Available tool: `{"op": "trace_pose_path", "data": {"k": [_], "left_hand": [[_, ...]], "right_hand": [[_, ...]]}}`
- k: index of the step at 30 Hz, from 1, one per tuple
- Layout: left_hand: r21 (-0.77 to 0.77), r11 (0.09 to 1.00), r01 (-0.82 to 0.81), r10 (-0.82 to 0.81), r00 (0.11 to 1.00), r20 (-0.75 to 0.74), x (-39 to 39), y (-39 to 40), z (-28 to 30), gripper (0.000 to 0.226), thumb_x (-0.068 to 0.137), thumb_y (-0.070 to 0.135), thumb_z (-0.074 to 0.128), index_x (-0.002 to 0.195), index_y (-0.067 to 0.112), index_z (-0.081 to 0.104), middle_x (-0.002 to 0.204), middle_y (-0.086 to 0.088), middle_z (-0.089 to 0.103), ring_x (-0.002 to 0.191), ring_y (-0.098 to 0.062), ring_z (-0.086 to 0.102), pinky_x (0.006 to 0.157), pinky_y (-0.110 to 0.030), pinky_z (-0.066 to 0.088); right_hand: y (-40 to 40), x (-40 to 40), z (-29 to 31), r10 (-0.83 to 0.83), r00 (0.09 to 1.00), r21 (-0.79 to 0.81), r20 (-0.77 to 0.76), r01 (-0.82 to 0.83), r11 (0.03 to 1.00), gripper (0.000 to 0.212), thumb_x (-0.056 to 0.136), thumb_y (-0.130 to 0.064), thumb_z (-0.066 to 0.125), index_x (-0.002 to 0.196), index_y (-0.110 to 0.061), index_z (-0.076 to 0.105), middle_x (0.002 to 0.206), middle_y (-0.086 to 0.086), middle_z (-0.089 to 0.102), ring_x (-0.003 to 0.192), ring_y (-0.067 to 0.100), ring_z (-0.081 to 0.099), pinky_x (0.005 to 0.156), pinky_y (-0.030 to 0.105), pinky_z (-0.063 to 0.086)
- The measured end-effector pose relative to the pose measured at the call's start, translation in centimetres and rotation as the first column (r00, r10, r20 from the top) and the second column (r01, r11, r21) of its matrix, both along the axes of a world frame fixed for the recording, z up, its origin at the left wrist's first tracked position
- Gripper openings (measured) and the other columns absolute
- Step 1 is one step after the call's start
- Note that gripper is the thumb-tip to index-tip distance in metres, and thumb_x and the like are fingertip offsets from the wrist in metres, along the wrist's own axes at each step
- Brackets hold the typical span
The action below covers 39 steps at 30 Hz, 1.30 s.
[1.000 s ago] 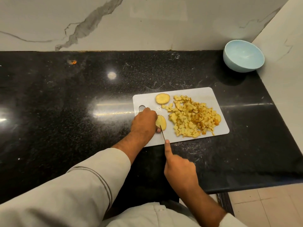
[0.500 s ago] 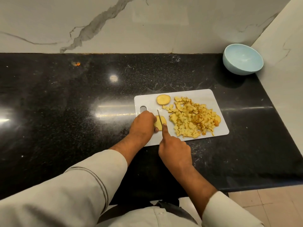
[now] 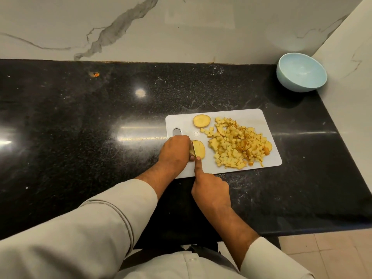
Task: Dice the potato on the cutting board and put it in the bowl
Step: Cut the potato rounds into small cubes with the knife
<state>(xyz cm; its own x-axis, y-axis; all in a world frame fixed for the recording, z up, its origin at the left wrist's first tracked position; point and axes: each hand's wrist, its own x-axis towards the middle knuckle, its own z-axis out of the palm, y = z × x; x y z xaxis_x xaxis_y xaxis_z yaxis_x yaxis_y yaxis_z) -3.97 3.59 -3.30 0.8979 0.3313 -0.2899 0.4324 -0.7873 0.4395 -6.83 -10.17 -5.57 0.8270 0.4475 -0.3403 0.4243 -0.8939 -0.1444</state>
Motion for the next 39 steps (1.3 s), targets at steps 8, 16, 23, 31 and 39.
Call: {"op": "trace_pose_path", "data": {"k": [8,16,23,31,39], "left_hand": [[-0.106,0.990,-0.090,0.092,0.996,0.010,0.0,0.1,-0.9,0.018,0.089,0.027,0.067,0.088,0.009,0.070,0.071,-0.002,0.057,0.080,-0.027,0.063,0.066,-0.027,0.041],[-0.119,0.989,-0.090,0.108,0.982,0.154,-2.5,0.0,-1.0,0.021,0.079,0.023,0.073,0.062,0.020,0.062,0.065,0.006,0.058,0.069,-0.019,0.061,0.050,-0.022,0.031],[0.072,0.997,0.034,-0.049,0.975,0.216,-2.9,-0.2,-1.5,0.020,0.091,0.028,0.062,0.103,0.015,0.070,0.079,-0.001,0.050,0.074,-0.017,0.053,0.061,-0.026,0.036],[0.092,0.995,0.039,-0.052,0.989,0.136,-2.3,-0.1,-1.2,0.019,0.091,0.029,0.061,0.093,0.014,0.072,0.078,-0.001,0.046,0.075,-0.020,0.053,0.062,-0.027,0.035],[0.268,0.951,0.151,-0.160,0.987,0.012,-1.2,-0.4,-0.3,0.016,0.091,0.010,0.052,0.090,0.010,0.068,0.088,-0.008,0.061,0.084,-0.028,0.063,0.065,-0.033,0.046]], "right_hand": [[-5.4,-5.8,0.8,0.024,0.999,0.015,-0.024,-0.024,1.000,0.069,0.098,-0.028,0.031,0.151,-0.030,-0.013,0.074,-0.006,0.047,0.071,0.019,0.062,0.057,0.032,0.036],[-1.2,-1.7,1.5,-0.006,0.995,0.086,0.098,-0.003,0.996,0.068,0.097,-0.026,0.035,0.153,-0.029,-0.004,0.070,-0.002,0.042,0.069,0.026,0.062,0.055,0.033,0.035],[0.7,-0.3,0.5,-0.011,0.997,0.062,0.080,0.006,0.998,0.067,0.096,-0.023,0.036,0.154,-0.026,0.002,0.069,-0.001,0.038,0.073,0.027,0.063,0.054,0.032,0.033],[0.7,-0.1,0.0,-0.013,0.999,0.063,0.051,0.010,0.998,0.067,0.096,-0.023,0.035,0.153,-0.027,0.001,0.073,0.000,0.041,0.076,0.027,0.063,0.057,0.034,0.034],[1.4,0.1,-0.5,0.018,1.000,0.047,0.022,-0.019,0.999,0.074,0.093,-0.018,0.037,0.153,-0.024,-0.007,0.068,-0.002,0.037,0.074,0.027,0.062,0.057,0.033,0.033]]}}
